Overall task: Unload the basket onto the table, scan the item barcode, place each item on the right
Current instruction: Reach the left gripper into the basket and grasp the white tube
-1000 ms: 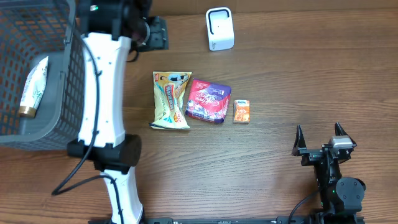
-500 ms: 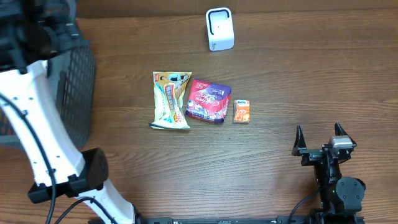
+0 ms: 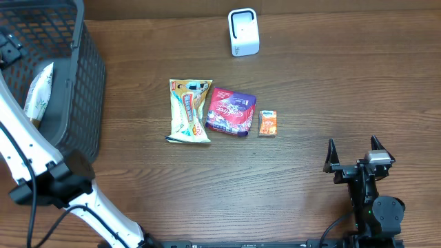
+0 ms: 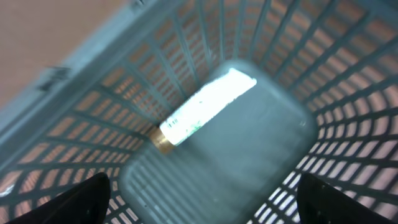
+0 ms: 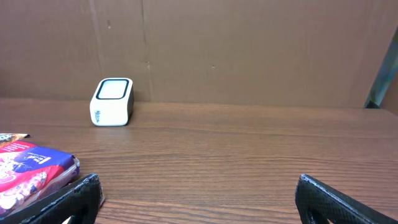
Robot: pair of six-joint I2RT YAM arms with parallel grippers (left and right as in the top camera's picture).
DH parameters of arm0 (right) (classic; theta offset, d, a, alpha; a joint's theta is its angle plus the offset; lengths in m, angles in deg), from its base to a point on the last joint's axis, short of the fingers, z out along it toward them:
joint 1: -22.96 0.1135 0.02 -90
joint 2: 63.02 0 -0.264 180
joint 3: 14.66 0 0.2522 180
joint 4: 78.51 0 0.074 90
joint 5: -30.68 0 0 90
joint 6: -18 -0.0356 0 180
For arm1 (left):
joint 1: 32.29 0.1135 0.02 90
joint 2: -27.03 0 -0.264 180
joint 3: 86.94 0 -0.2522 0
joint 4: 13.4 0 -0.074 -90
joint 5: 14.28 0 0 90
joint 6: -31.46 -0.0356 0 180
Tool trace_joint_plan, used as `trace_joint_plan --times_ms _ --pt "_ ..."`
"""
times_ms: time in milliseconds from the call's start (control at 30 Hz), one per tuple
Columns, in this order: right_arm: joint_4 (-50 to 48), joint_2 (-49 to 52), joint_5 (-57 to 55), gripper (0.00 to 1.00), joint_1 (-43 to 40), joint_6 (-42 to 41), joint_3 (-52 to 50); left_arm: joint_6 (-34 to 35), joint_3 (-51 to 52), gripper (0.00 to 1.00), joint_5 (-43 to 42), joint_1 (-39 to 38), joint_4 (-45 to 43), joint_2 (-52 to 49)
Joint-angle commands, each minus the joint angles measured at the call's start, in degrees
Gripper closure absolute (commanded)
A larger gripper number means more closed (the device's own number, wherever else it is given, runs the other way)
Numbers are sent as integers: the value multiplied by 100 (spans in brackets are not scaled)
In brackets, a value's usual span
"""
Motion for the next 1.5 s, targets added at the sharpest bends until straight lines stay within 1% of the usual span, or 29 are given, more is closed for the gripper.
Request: trace_joint_plan --times_ms 0,167,200,267,400,567,700,867,933,1033,1133,1200,1233,1267,1333,1400,1467 --pt "-33 -46 -55 0 -26 24 -61 -758 -63 11 -636 57 116 -396" --pt "-33 -46 -55 0 -26 24 -61 -1215 -63 1 -619 74 94 -852" --pt "-33 -46 -55 0 -26 24 -61 -1215 -63 0 -621 74 94 -929" --pt "-33 -46 -55 0 -26 24 -61 -1266 -63 0 -623 70 46 -1185" --pt "-33 -46 -55 0 -26 24 -61 -1613 -63 0 -614 68 -162 -1578" --pt "-33 -46 -55 0 -26 26 -61 -1878 -63 0 -614 79 -428 -2068" --pt "-33 -46 -55 0 -26 26 -61 -1893 -63 5 -533 79 -509 -2415" --pt "-33 -46 -55 0 -26 24 -61 -1899 -63 5 -251 76 -815 -2691" --pt "-33 -46 -55 0 -26 24 -61 -2044 -66 5 -267 76 -1008 -2688" --pt "-33 -46 -52 0 -26 24 -61 -2302 -61 7 -280 76 -1054 -2688" --pt "-33 -46 -55 0 -26 24 -61 -2516 -55 8 -490 94 -1104 -2688" --pt "-33 -46 -55 0 -26 24 -61 -2763 -55 27 -417 109 -1086 -2688" --pt "-33 -46 -55 0 -26 24 -61 -2898 -55 34 -282 114 -1082 -2688" --pt "-33 -46 -55 0 -26 24 -61 -2894 -55 34 -76 122 -1086 -2688" --pt "-33 -46 -55 0 -26 24 -61 -2874 -55 32 234 140 -1078 -2688" --pt "-33 -46 -55 0 -26 24 -61 -2881 -52 29 177 166 -1027 -2688" --pt "-33 -46 -52 0 -26 24 -61 -2914 -22 29 -46 203 -1016 -2688"
